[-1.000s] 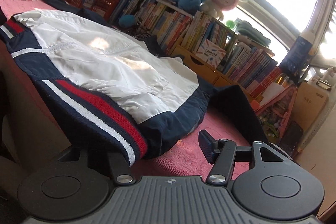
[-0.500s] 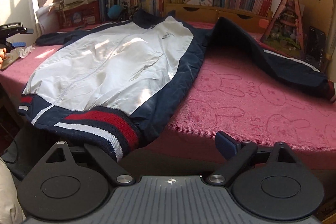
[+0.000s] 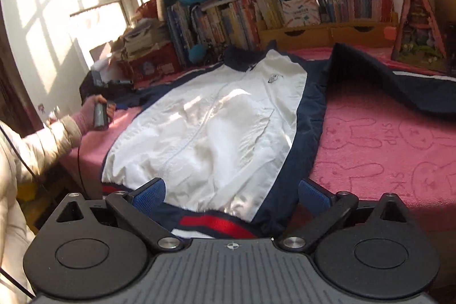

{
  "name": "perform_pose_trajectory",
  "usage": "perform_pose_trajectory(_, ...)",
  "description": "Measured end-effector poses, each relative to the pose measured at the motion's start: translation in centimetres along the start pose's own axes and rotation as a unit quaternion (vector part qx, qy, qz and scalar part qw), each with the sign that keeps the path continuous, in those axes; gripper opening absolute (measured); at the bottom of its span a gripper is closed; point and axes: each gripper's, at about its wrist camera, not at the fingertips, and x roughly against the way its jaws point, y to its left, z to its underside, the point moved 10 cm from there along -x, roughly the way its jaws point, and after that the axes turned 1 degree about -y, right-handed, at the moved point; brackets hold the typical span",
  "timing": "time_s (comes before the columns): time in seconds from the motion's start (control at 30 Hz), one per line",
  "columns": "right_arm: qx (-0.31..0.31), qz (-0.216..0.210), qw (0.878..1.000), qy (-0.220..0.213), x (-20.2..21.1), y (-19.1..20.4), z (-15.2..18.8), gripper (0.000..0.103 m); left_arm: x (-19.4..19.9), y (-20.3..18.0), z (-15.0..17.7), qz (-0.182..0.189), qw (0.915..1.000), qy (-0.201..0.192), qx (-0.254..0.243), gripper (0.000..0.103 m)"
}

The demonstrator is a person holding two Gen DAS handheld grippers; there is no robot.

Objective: Fold clothes

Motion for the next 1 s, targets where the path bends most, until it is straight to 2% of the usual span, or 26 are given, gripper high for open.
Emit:
perform_pose_trajectory(0.03,-0.041,-0.001,0.999,-0.027,0.2,-1.0,-1.2,0.103,-0.2,0.3,-0.4,-0.008,1.0,-0.002,-0.002,0.074)
perform_pose_trajectory(0.13,-0.123,0.039,0.99,-0.065,-1.1,-4.8,-3.9,0.103,-1.1,1.1,-1.7,-0.029,0.9995,-0.009,-0.005,0.075)
perform_pose_trajectory(0.23,-0.184,0.085,0.977,-0.066,-4.6,-8.7,-5.6,0.103,-1.9,2.5,-3.2,-0.045,0.9988,-0.017,0.005,0.075)
perform_pose_trajectory(0.33,-0.223,0.126,0.965,-0.061,-9.0,-11.7,-7.1,0.103,-2.6,4.0,-4.8,-0.058,0.9977,-0.027,0.02,0.075)
perform_pose_trajectory(0.4,-0.229,0.141,0.961,-0.06,-11.7,-12.4,-8.1,0.103,-3.1,4.7,-5.9,-0.06,0.9971,-0.037,0.028,0.073)
perform_pose_trajectory(0.47,-0.222,0.157,0.961,-0.056,-14.0,-13.0,-9.1,0.103,-3.9,5.7,-7.0,-0.078,0.9953,-0.043,0.039,0.063)
perform_pose_trajectory(0.53,-0.211,0.176,0.96,-0.047,-15.8,-13.6,-10.0,0.103,-4.6,6.8,-7.9,-0.092,0.9929,-0.053,0.054,0.042)
perform_pose_trajectory(0.6,-0.201,0.194,0.959,-0.038,-17.2,-14.2,-10.6,0.103,-5.1,8.1,-8.9,-0.105,0.9901,-0.062,0.071,0.03)
perform_pose_trajectory(0.67,-0.189,0.21,0.959,-0.027,-18.5,-15.0,-10.9,0.103,-5.7,9.2,-9.9,-0.107,0.9878,-0.067,0.091,0.024)
perform_pose_trajectory(0.77,-0.172,0.236,0.956,-0.014,-20.3,-15.8,-11.1,0.103,-6.4,10.6,-11.3,-0.094,0.9837,-0.076,0.133,0.025)
perform_pose_trajectory(0.9,-0.154,0.257,0.954,-0.01,-21.7,-16.3,-11.5,0.103,-7.3,11.6,-13.1,-0.061,0.9786,-0.095,0.172,0.061)
perform_pose_trajectory(0.93,-0.146,0.263,0.954,-0.008,-22.0,-16.3,-11.6,0.103,-7.5,11.8,-13.4,-0.076,0.9775,-0.097,0.171,0.061)
perform_pose_trajectory(0.97,-0.137,0.269,0.953,-0.005,-22.4,-16.2,-11.8,0.103,-7.7,12.0,-13.7,-0.095,0.9761,-0.1,0.168,0.056)
perform_pose_trajectory(1.0,-0.133,0.273,0.953,-0.004,-22.6,-16.3,-11.9,0.103,-7.8,12.2,-14.0,-0.113,0.9744,-0.102,0.165,0.019)
